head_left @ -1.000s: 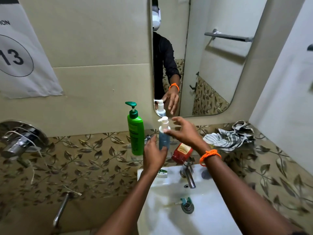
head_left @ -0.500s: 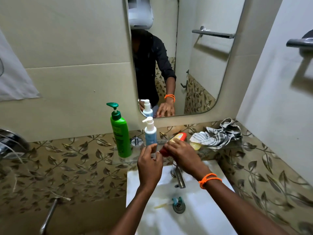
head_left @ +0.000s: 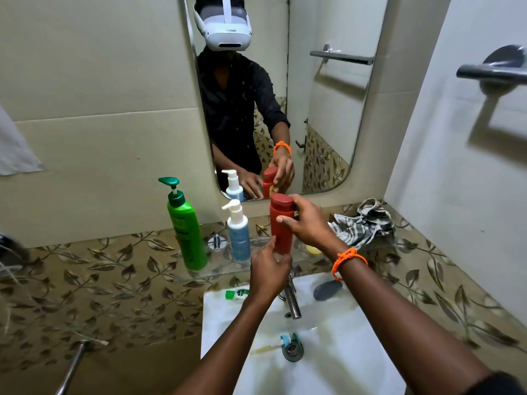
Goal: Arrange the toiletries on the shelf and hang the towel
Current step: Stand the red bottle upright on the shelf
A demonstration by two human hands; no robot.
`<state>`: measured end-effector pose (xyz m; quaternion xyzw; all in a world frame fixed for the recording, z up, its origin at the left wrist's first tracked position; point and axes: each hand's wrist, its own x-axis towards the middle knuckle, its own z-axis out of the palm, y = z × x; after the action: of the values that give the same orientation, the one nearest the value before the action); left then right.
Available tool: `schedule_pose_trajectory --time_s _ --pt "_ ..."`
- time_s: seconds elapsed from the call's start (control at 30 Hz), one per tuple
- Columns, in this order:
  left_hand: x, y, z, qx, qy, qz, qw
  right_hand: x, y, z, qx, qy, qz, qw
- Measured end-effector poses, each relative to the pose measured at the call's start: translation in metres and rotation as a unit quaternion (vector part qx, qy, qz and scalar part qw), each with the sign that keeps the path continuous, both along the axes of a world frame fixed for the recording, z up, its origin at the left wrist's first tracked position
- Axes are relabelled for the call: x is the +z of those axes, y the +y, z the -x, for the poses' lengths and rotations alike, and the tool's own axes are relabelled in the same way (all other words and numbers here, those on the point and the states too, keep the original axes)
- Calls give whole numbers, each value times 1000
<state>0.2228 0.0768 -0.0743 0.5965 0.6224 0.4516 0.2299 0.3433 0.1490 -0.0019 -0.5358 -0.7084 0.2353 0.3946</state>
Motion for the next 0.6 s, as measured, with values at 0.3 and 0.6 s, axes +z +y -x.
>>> schedule_pose_trajectory --time_s 0.3,0.6 --pt "-11 -1 -8 24 3 -8 1000 -34 -3 -57 1 -163 20 986" --pt "-22 -5 -18 34 -2 -1 999 -75 -10 -78 8 -464 -110 879"
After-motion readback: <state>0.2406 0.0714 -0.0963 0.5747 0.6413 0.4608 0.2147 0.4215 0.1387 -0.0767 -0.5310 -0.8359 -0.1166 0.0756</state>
